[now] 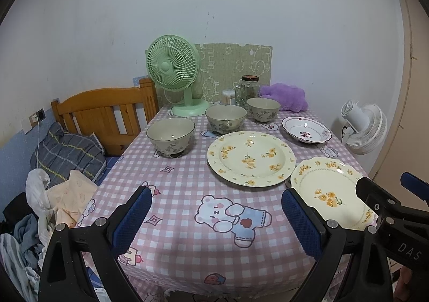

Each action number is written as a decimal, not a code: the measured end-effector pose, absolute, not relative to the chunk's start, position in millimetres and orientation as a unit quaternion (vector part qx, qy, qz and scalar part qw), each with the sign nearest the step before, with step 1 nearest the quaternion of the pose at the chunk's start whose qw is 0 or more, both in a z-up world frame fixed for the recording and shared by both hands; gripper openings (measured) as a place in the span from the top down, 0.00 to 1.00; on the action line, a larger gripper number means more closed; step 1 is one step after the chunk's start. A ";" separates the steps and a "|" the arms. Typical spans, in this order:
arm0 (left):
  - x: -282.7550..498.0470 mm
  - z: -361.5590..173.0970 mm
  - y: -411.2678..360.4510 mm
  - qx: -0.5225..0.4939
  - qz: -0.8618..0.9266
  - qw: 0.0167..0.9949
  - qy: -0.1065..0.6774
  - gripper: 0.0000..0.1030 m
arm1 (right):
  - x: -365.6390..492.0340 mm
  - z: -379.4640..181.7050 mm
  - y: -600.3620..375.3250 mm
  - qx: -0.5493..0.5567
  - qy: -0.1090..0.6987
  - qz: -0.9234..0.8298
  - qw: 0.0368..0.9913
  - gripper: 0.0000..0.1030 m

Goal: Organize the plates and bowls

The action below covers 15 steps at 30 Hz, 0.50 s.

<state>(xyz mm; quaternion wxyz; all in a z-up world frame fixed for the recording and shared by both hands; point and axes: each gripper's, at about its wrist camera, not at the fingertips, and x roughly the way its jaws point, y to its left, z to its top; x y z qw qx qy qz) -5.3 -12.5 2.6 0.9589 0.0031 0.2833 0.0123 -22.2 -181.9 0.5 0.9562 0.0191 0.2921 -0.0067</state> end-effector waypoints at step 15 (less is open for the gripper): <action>-12.1 3.6 -17.3 0.005 0.015 0.960 0.279 0.05 | -24.5 2.2 -183.3 0.017 0.290 -0.007 0.957 0.00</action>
